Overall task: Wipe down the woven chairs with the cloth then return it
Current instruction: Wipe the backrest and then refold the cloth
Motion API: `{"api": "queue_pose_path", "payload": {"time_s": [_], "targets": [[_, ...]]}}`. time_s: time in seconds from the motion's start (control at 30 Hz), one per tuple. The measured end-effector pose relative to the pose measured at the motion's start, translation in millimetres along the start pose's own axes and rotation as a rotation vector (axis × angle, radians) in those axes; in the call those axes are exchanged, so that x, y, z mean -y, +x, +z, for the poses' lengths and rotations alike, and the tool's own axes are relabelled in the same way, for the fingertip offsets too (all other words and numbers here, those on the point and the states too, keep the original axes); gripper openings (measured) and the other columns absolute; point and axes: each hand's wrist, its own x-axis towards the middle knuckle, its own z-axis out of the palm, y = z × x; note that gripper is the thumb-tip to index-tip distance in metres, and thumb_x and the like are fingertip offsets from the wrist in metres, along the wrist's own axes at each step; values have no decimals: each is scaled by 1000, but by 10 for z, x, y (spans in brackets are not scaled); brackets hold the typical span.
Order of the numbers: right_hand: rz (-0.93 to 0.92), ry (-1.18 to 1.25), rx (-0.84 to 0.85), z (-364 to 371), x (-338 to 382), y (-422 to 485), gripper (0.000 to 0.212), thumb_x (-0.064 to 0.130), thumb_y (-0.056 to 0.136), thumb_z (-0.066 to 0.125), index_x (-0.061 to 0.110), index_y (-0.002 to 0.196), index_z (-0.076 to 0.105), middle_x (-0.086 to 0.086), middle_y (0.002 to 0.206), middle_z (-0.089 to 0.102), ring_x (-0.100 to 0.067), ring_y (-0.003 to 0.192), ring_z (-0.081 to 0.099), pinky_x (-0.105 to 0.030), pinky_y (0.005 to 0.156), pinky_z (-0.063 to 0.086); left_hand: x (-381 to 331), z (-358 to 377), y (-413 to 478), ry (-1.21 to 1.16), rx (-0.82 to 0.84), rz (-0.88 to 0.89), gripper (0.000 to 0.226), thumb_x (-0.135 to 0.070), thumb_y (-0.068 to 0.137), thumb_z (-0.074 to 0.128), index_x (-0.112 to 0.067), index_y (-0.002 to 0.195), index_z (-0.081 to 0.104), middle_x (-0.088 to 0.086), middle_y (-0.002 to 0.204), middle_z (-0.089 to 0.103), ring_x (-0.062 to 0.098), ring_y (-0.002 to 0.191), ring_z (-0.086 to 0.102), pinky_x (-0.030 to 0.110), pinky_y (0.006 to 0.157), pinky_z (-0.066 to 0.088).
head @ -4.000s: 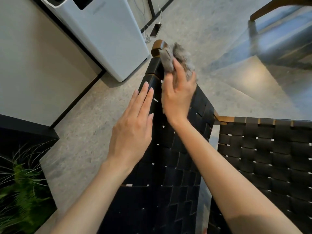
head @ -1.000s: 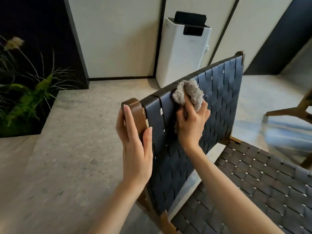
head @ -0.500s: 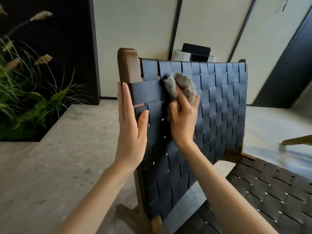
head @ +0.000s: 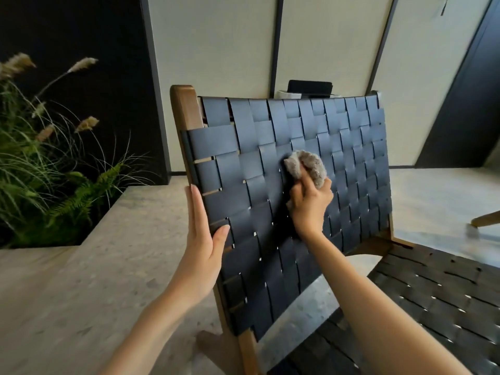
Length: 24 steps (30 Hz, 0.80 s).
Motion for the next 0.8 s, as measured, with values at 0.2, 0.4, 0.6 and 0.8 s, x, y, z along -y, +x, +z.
{"api": "queue_pose_path", "payload": {"time_s": [0.2,0.4,0.6,0.8], "targets": [[35,84,-28,72,127,-108,41,3,92,47,20,125,64,-22,119,44,-40,104,41,-26,97,27,-40,-100,-4,17,71,-47,78,-18,99,41,-48,129,-24,-30,142,-32,-18,132,-21,-3,101,-10],[-301,83,158,-19,423,-766,44,2,87,51,20,126,63,-17,123,47,-35,105,40,-26,93,26,-28,-231,-233,13,215,-96,68,-19,101,35,-52,131,-17,-34,145,-23,-26,128,-14,-7,98,-4],[-403,112,251,-195,390,-1018,47,5,87,62,23,131,59,-13,124,48,-33,110,42,-33,94,35,-48,-161,-369,69,209,-127,72,-23,101,36,-56,129,-21,-37,141,-26,-32,121,-14,-9,95,2],[-241,-23,192,-198,-11,-816,54,2,84,60,25,132,58,-19,120,46,-39,106,42,-39,89,36,-37,-132,-389,124,190,-110,72,-24,101,36,-53,131,-22,-37,140,-26,-39,113,-13,-14,86,6]]}}
